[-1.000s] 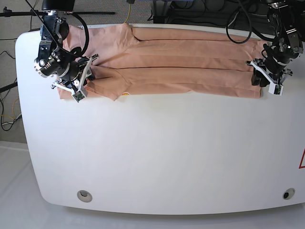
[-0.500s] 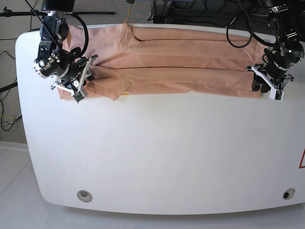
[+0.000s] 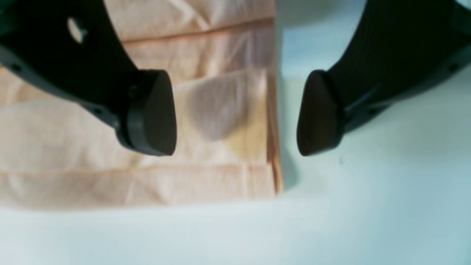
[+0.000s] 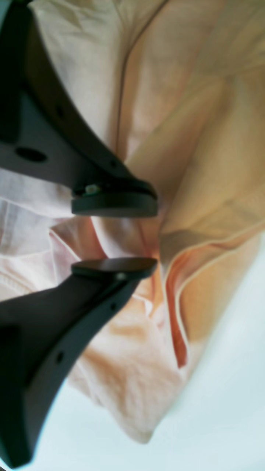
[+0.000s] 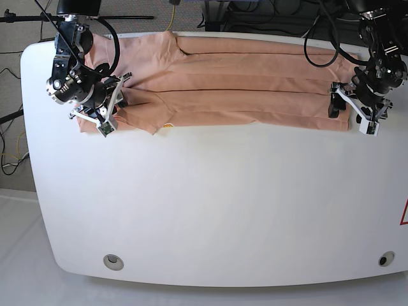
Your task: Fold the T-shirt properly
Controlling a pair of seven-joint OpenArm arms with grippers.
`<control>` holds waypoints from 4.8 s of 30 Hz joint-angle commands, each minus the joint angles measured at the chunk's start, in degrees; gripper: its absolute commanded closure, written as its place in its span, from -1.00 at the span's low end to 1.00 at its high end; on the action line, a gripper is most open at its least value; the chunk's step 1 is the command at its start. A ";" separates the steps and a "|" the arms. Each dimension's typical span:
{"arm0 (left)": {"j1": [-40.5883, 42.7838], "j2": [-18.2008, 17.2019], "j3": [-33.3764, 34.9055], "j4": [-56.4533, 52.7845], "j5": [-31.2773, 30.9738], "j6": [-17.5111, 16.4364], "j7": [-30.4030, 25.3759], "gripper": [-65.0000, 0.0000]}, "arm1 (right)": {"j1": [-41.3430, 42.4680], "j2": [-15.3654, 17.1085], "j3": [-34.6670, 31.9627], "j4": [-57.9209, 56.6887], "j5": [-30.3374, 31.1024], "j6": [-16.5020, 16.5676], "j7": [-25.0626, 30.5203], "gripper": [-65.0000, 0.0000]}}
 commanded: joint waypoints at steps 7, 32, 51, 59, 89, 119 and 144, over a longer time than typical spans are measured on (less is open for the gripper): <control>0.46 -1.00 -1.09 -0.04 -5.49 -0.33 0.06 -0.58 | 0.75 0.64 0.22 1.20 0.43 0.28 0.44 0.46; 0.00 -0.96 -0.79 -4.05 -6.92 -1.87 -2.93 -0.71 | 0.80 0.65 0.09 1.50 0.06 0.51 1.09 0.44; 0.32 -0.76 -0.46 -2.22 -3.69 -2.04 0.07 -0.13 | 0.84 0.48 0.22 1.53 -0.07 0.89 1.22 0.44; 0.44 -0.73 -0.08 -2.97 -5.38 -4.37 -2.94 0.61 | 0.78 0.44 0.22 1.33 -0.05 1.11 1.16 0.44; 0.58 -0.01 -0.67 -1.87 -9.15 -5.48 -1.31 0.93 | 0.72 0.26 0.08 1.14 -0.01 1.13 1.43 0.43; 0.69 -1.22 -0.76 -1.56 -8.00 -4.59 -2.37 0.87 | 4.87 -0.49 0.14 -8.88 0.15 0.75 3.38 0.43; -0.57 -1.45 -0.43 -2.84 -8.10 -4.93 -1.86 0.92 | 9.16 -0.18 -0.28 -16.04 0.22 1.37 4.55 0.44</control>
